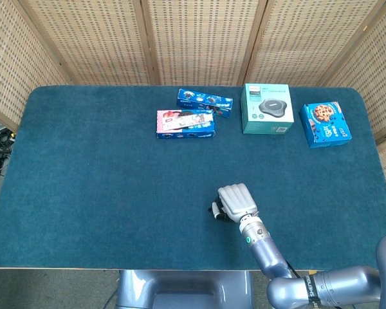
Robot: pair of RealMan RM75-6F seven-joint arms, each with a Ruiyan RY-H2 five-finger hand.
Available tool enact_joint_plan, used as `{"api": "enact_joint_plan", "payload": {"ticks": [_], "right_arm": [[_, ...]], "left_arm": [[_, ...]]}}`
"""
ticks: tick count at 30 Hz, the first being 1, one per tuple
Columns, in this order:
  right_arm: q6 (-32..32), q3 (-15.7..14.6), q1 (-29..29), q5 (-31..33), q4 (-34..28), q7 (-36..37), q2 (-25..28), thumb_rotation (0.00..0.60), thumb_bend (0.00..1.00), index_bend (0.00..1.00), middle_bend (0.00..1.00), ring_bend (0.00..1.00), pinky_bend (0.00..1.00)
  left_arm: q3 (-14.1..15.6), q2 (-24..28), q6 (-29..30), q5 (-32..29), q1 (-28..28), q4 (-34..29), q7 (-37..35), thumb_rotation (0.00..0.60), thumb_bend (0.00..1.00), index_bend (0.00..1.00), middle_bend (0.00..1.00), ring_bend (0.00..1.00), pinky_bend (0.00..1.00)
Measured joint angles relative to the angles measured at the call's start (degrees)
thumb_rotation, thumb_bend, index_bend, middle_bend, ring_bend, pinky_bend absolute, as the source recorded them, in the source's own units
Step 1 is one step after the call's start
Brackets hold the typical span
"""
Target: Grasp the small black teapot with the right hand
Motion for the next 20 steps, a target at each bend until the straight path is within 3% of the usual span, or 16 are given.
{"api": "enact_joint_plan", "payload": {"ticks": [2, 5, 10, 20], "right_arm": [[0.22, -0.15, -0.24, -0.74, 0.17, 0.28, -0.16, 0.417, 0.82, 1.00, 1.00, 0.98, 0.72], [0.35, -0.40, -0.43, -1.24, 0.23, 0.30, -0.28, 0.421, 0.83, 1.00, 1.00, 0.98, 0.75], [0.41, -0.51, -0.43, -1.63, 0.23, 0.01, -0.37, 0.457, 0.83, 1.00, 1.00, 0.98, 0.75], [0.92, -0.30, -0.20, -1.21, -0.22, -0.98, -0.61, 0.471, 0.84, 1.00, 1.00, 0.98, 0.76]], "left_arm": [[0.01, -0.01, 0.02, 0.02, 0.01, 0.00, 0.00, 0.600, 0.00, 0.00, 0.00, 0.00, 0.00], [0.01, -0.02, 0.06, 0.01, 0.05, 0.04, -0.04, 0.600, 0.00, 0.00, 0.00, 0.00, 0.00], [0.02, 0.02, 0.10, 0.06, 0.08, -0.01, -0.08, 0.600, 0.00, 0.00, 0.00, 0.00, 0.00], [0.01, 0.05, 0.21, 0.09, 0.17, 0.16, -0.45, 0.600, 0.00, 0.00, 0.00, 0.00, 0.00]]}}
